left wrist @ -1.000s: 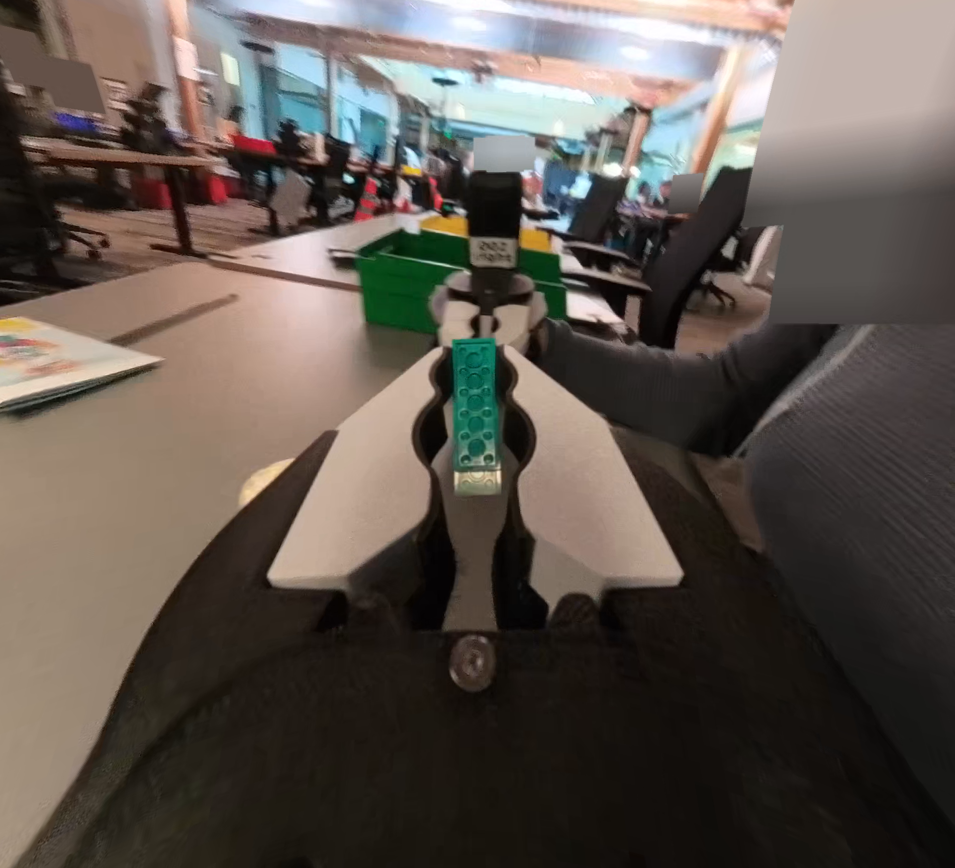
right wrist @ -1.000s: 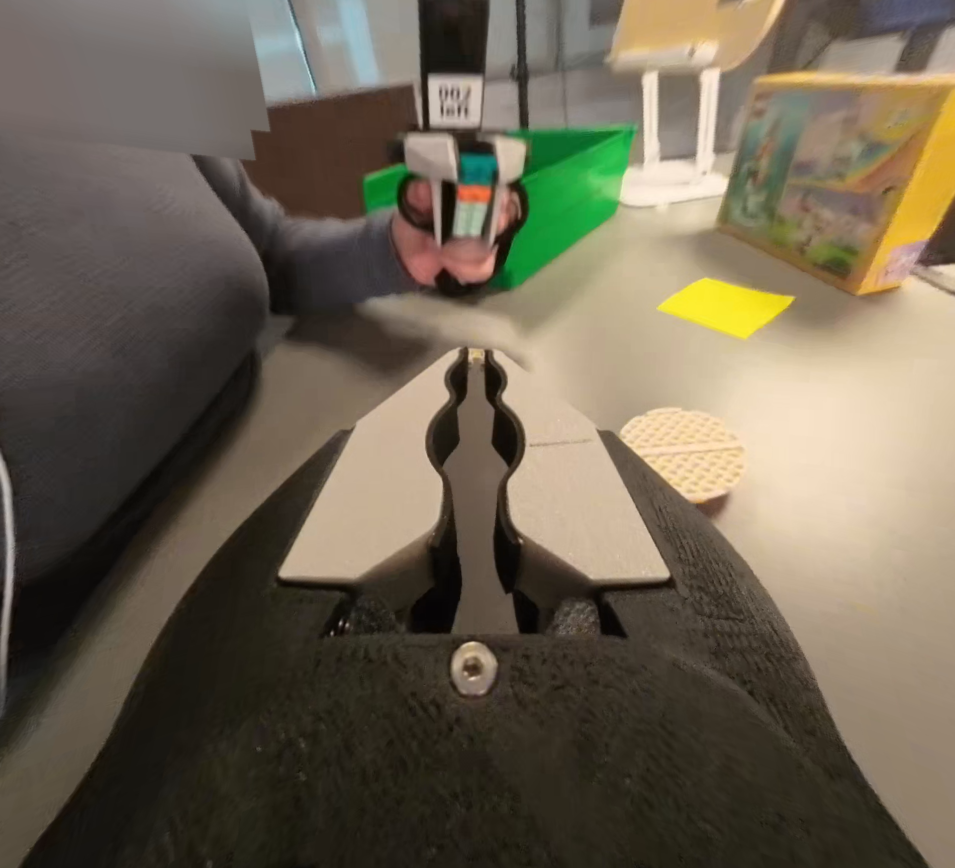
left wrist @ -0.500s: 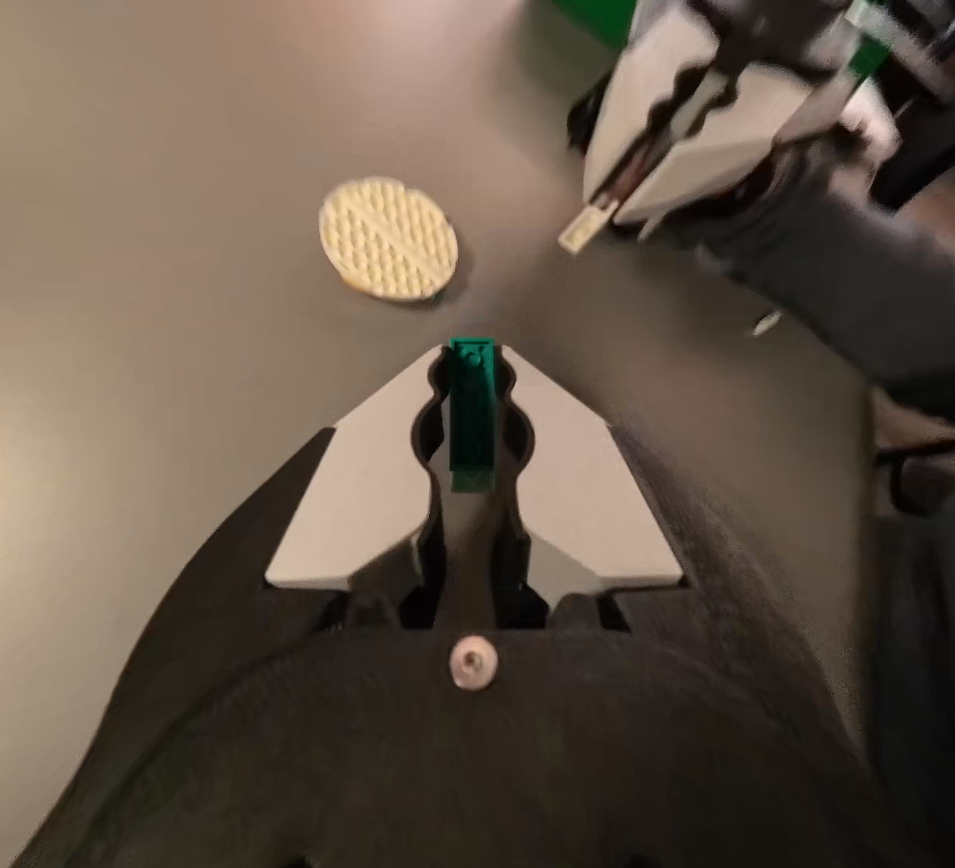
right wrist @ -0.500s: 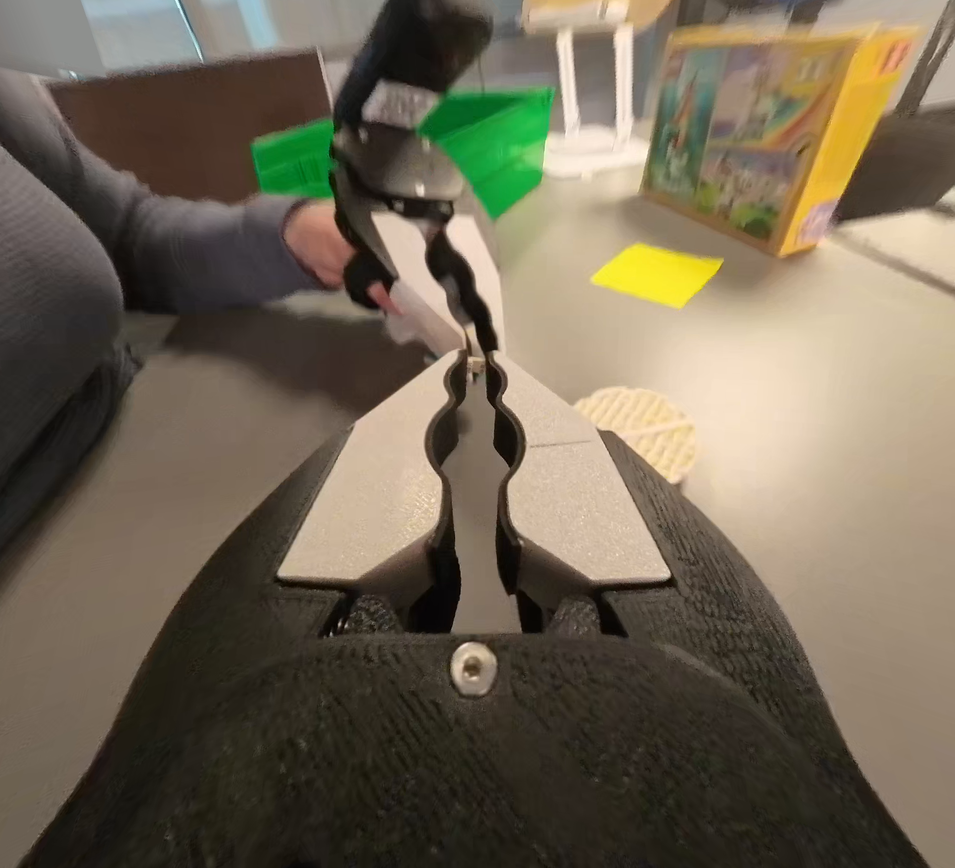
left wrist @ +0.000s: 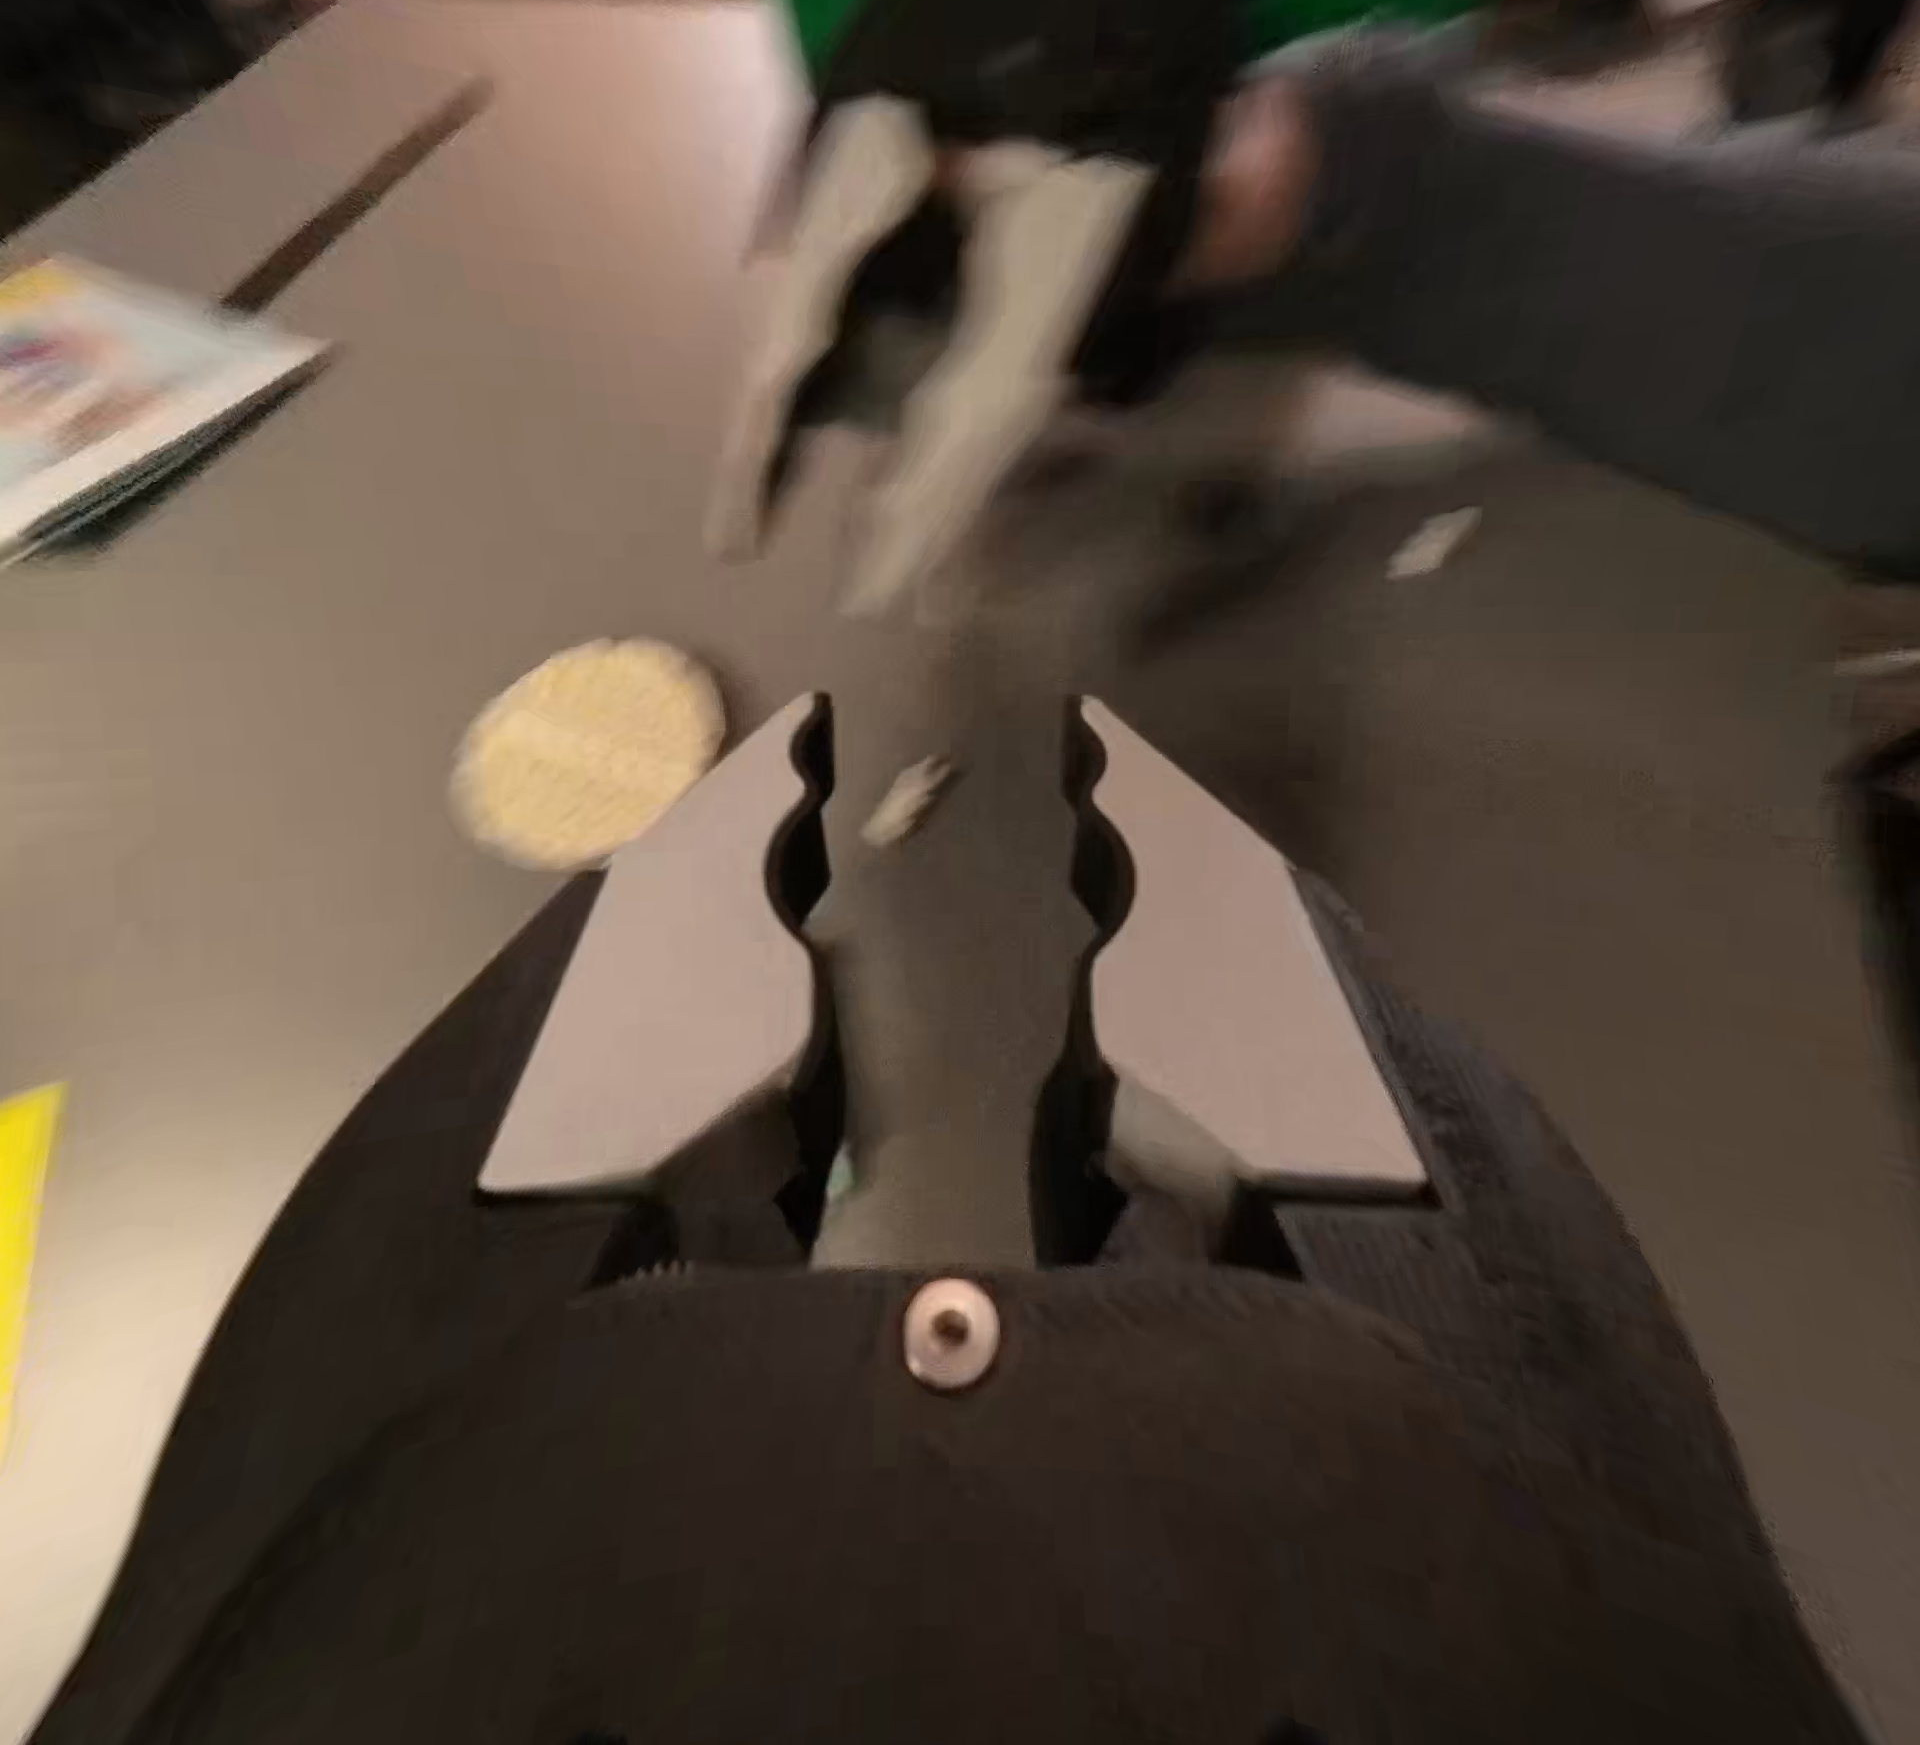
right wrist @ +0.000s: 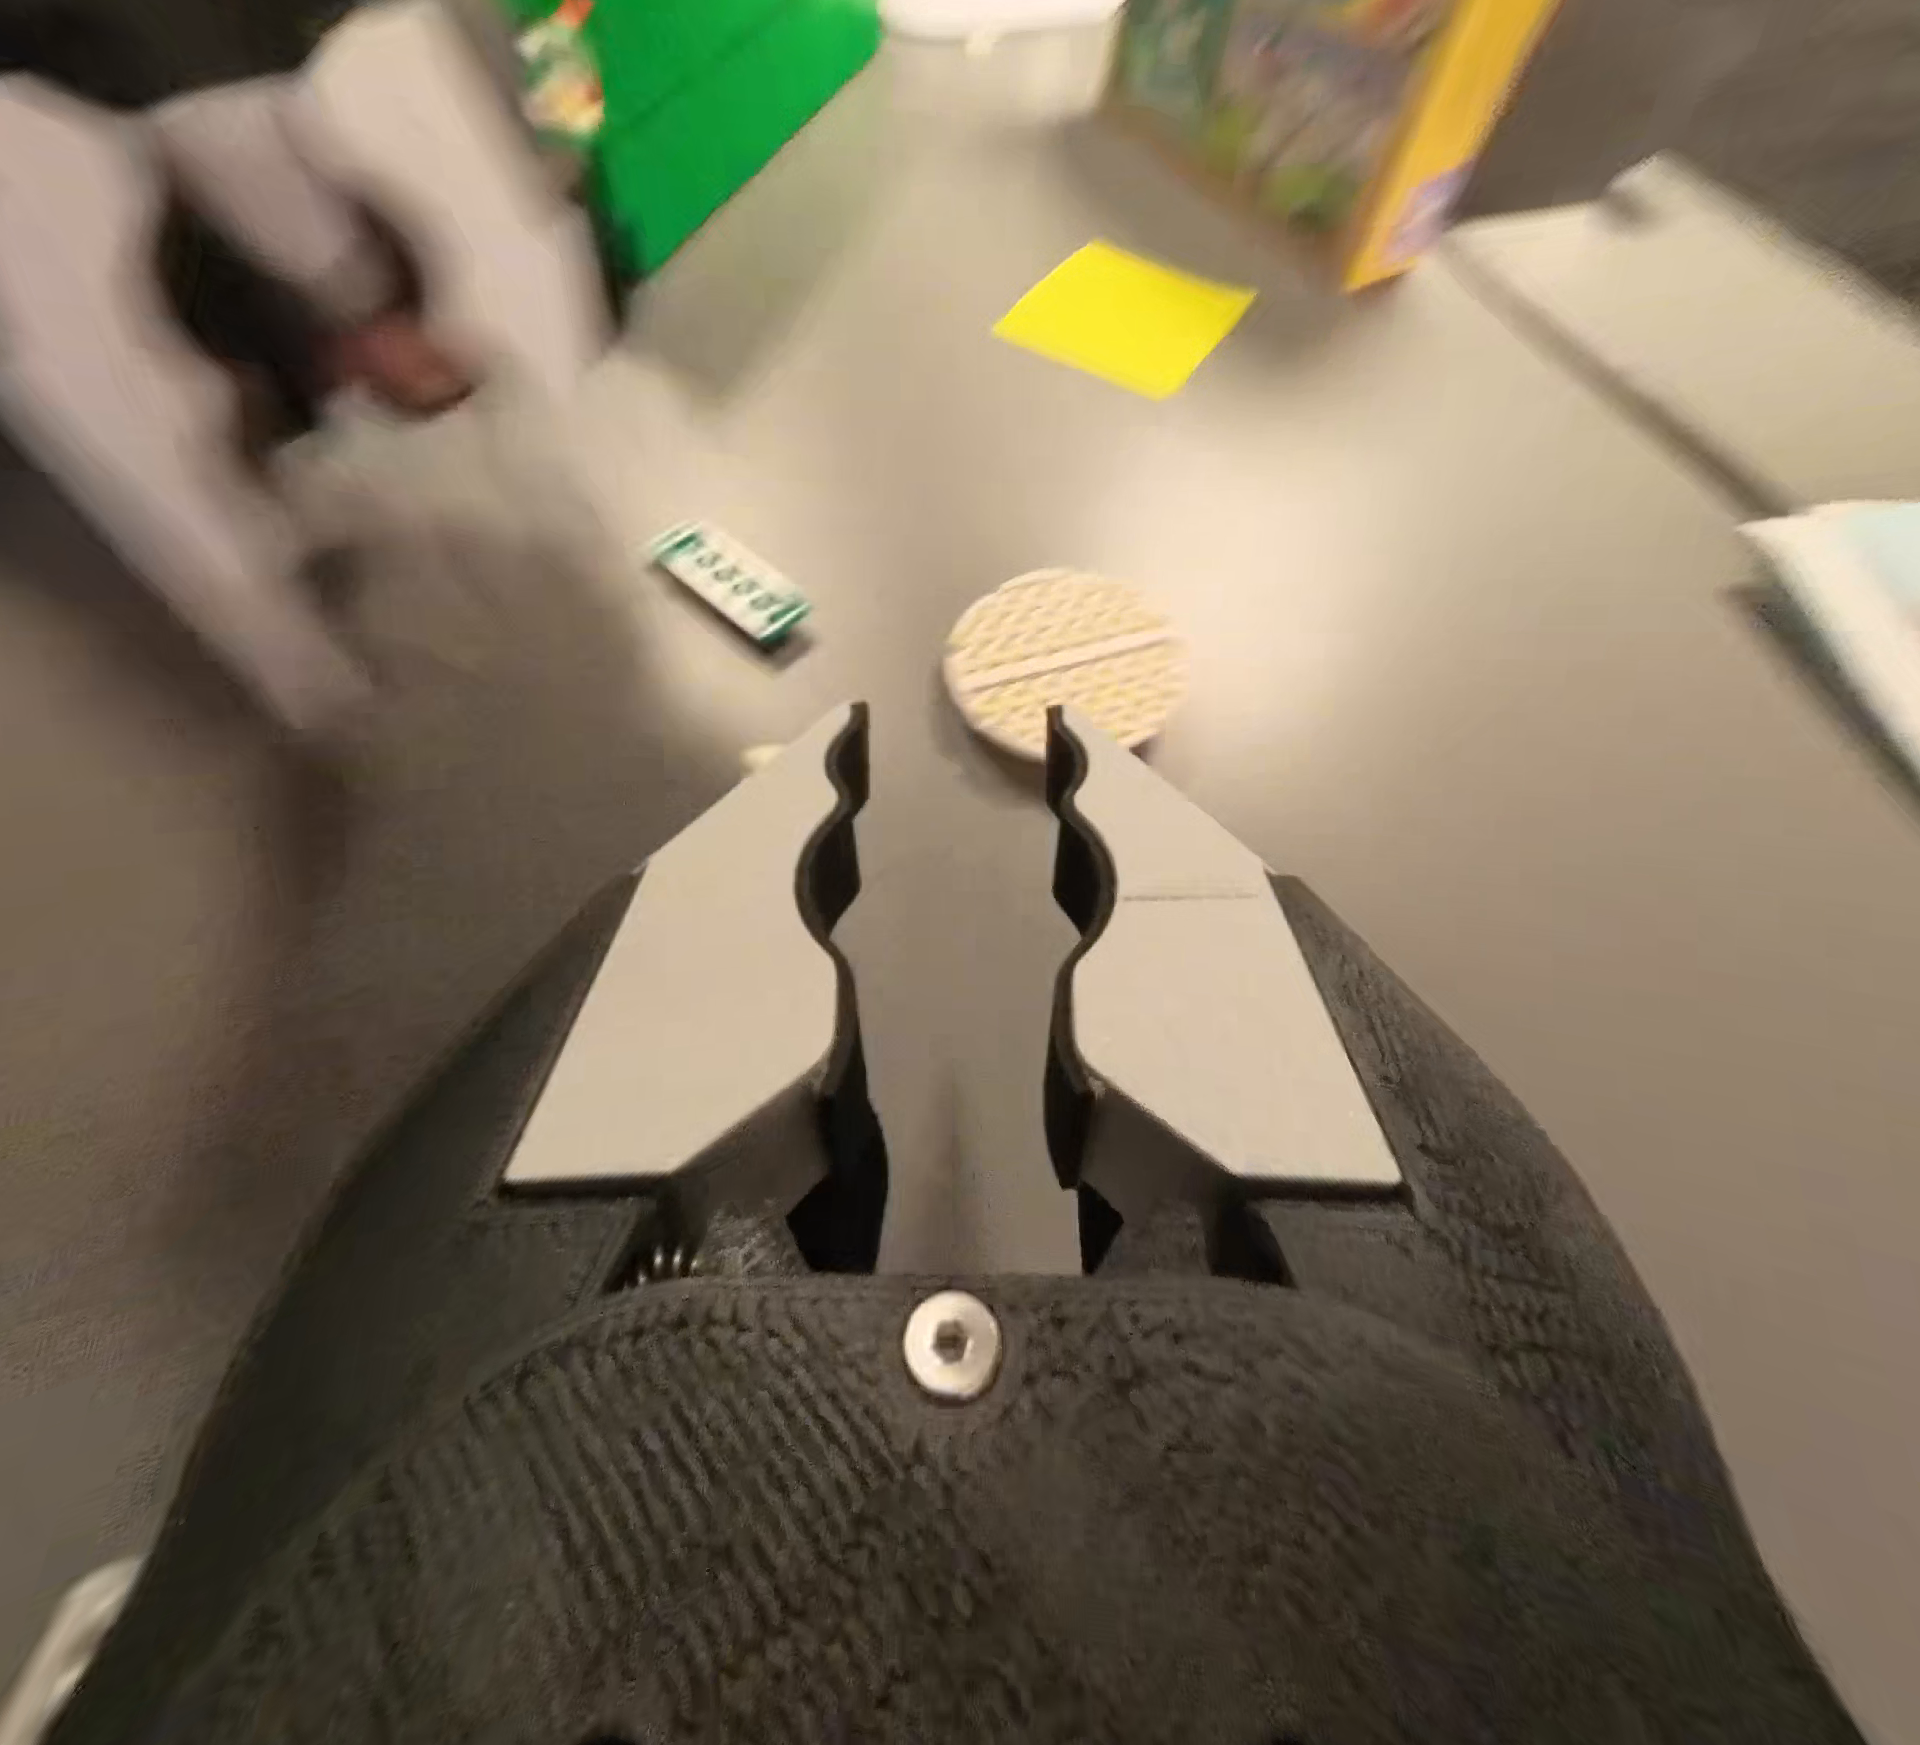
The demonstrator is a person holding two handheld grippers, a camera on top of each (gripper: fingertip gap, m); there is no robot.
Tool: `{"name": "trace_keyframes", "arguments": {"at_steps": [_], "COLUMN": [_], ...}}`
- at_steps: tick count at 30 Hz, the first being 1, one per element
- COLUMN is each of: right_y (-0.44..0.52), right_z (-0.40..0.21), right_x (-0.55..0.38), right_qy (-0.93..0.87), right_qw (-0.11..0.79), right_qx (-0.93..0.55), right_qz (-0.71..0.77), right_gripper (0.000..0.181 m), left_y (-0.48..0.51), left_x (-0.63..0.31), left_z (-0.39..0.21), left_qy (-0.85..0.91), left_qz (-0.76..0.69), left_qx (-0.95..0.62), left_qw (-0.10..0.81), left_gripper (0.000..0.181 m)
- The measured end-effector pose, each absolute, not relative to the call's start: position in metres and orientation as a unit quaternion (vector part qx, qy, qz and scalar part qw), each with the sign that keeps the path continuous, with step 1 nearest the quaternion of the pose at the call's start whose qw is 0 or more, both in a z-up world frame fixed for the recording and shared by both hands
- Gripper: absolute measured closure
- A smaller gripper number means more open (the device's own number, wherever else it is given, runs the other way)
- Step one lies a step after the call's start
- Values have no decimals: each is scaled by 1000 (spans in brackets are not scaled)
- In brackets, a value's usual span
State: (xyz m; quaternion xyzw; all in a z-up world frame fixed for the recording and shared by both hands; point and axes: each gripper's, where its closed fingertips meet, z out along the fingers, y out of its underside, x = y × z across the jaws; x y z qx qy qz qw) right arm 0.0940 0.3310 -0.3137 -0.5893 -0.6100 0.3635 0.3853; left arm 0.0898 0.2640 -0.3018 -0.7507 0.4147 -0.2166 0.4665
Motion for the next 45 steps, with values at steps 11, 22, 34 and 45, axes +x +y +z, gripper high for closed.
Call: {"name": "trace_keyframes", "arguments": {"at_steps": [11, 22, 34, 45], "right_y": [400, 336, 283, 280], "right_z": [-265, -301, -362, -367], "right_x": [140, 119, 85, 81], "right_qy": [-470, -594, -699, -714], "right_qw": [638, 426, 261, 258], "right_qx": [-556, -559, -570, -571], "right_qz": [250, 391, 344, 314], "right_gripper": [161, 155, 163, 176], "left_y": [195, 200, 170, 162], "left_x": [235, 173, -186, -218], "left_z": [-362, -321, -270, -332], "left_qy": [633, 587, 60, 35], "left_qz": [-290, -218, 45, 30], "left_qx": [-656, -696, -924, -979], "left_qw": [291, 351, 374, 196], "left_gripper": [153, 178, 178, 134]}}
